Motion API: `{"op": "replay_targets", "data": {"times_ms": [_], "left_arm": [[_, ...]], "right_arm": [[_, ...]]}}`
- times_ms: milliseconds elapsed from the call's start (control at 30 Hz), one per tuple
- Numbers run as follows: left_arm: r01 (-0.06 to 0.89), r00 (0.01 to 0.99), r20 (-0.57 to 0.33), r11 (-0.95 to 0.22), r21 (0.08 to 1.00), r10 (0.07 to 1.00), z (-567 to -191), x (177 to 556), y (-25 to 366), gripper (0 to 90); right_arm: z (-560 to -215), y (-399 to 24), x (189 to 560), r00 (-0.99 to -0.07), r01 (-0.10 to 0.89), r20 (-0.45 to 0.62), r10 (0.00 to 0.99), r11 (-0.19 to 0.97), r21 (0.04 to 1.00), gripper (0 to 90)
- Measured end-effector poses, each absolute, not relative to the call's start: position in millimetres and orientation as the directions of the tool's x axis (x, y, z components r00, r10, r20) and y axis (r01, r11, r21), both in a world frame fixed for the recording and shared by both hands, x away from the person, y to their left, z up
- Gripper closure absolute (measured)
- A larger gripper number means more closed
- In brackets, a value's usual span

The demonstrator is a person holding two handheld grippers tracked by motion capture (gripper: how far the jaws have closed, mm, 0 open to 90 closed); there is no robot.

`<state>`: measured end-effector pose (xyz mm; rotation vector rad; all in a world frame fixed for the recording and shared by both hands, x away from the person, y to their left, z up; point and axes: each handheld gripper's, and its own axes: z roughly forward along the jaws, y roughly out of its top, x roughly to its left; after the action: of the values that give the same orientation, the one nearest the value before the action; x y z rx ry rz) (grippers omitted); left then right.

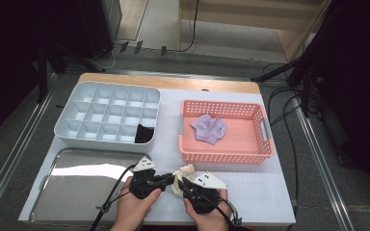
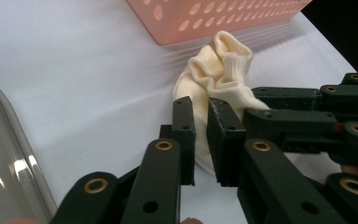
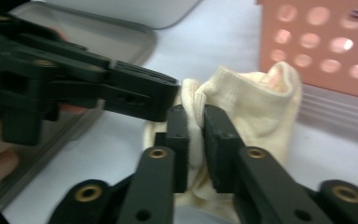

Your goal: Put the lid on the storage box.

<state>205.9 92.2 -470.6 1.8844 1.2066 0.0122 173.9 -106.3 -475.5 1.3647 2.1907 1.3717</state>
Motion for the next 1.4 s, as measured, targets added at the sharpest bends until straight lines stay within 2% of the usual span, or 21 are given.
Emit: {"op": "replay_targets", "data": {"times_ms": [33, 167, 267, 367, 400, 533, 600, 633, 767, 900, 967, 1100, 1133, 1167, 1200, 1233, 1400], "left_arm": [[0.729, 0.529, -0.417, -0.143, 0.67, 0.739, -469.6, 205.7, 92.7, 83.3], [0.716, 0.542, -0.426, -0.132, 0.686, 0.724, -466.5, 204.0, 95.1, 80.3], [0.7, 0.553, -0.414, -0.134, 0.702, 0.723, -462.8, 200.8, 98.7, 72.0], [0.706, 0.543, -0.409, -0.134, 0.696, 0.734, -463.6, 201.1, 100.2, 67.0], [0.714, 0.532, -0.418, -0.125, 0.689, 0.736, -464.8, 201.9, 100.5, 65.9], [0.732, 0.536, -0.426, -0.149, 0.665, 0.729, -468.9, 203.4, 96.5, 66.4], [0.739, 0.533, -0.426, -0.156, 0.656, 0.731, -471.8, 204.3, 93.8, 70.5], [0.743, 0.53, -0.428, -0.158, 0.65, 0.732, -473.5, 204.8, 92.3, 75.3], [0.745, 0.528, -0.433, -0.154, 0.649, 0.731, -474.1, 204.9, 89.8, 77.2], [0.731, 0.519, -0.434, -0.119, 0.672, 0.737, -468.7, 204.0, 94.3, 65.6], [0.728, 0.512, -0.446, -0.096, 0.679, 0.734, -465.4, 203.5, 94.5, 59.0], [0.734, 0.504, -0.446, -0.094, 0.672, 0.74, -462.8, 203.9, 90.6, 46.0], [0.732, 0.506, -0.44, -0.1, 0.674, 0.742, -462.8, 204.2, 89.1, 46.0], [0.736, 0.503, -0.435, -0.107, 0.668, 0.747, -464.1, 205.0, 84.8, 44.0], [0.736, 0.503, -0.435, -0.107, 0.668, 0.747, -464.1, 205.0, 84.8, 44.0], [0.742, 0.494, -0.419, -0.119, 0.659, 0.762, -466.7, 206.8, 82.4, 44.0], [0.766, 0.474, -0.399, -0.144, 0.626, 0.785, -472.0, 211.3, 81.9, 47.1]], "right_arm": [[-471.7, -110.5, 172.5, -0.554, 0.575, 0.286, 0.782, 0.111, 0.811, 69.7], [-463.1, -124.4, 169.0, -0.549, 0.538, 0.298, 0.781, 0.057, 0.841, 65.8], [-456.9, -150.8, 167.4, -0.507, 0.513, 0.344, 0.791, -0.045, 0.858, 66.6], [-459.1, -158.4, 169.2, -0.48, 0.524, 0.343, 0.808, -0.049, 0.85, 68.3], [-466.0, -161.2, 172.0, -0.443, 0.573, 0.351, 0.825, -0.041, 0.818, 68.8], [-473.5, -157.9, 172.5, -0.447, 0.599, 0.349, 0.824, -0.014, 0.801, 69.0], [-477.9, -151.8, 174.5, -0.455, 0.626, 0.342, 0.822, 0.022, 0.779, 69.1], [-482.0, -147.1, 175.5, -0.466, 0.645, 0.352, 0.812, 0.039, 0.763, 70.8], [-479.2, -142.2, 171.8, -0.489, 0.622, 0.343, 0.802, 0.044, 0.782, 70.9], [-469.2, -145.4, 164.1, -0.501, 0.582, 0.348, 0.792, 0.011, 0.813, 65.8], [-470.1, -142.1, 162.4, -0.525, 0.587, 0.345, 0.778, 0.038, 0.809, 60.9], [-475.2, -133.3, 162.3, -0.536, 0.592, 0.302, 0.788, 0.096, 0.8, 59.0], [-476.2, -131.6, 162.6, -0.524, 0.595, 0.289, 0.801, 0.101, 0.798, 60.8], [-477.3, -132.3, 164.2, -0.5, 0.611, 0.29, 0.816, 0.095, 0.786, 72.2], [-477.3, -132.3, 164.2, -0.5, 0.611, 0.29, 0.816, 0.095, 0.786, 72.2], [-477.3, -135.2, 165.3, -0.493, 0.623, 0.298, 0.817, 0.092, 0.777, 83.1], [-474.6, -139.7, 165.0, -0.484, 0.618, 0.297, 0.823, 0.081, 0.782, 88.5]]}}
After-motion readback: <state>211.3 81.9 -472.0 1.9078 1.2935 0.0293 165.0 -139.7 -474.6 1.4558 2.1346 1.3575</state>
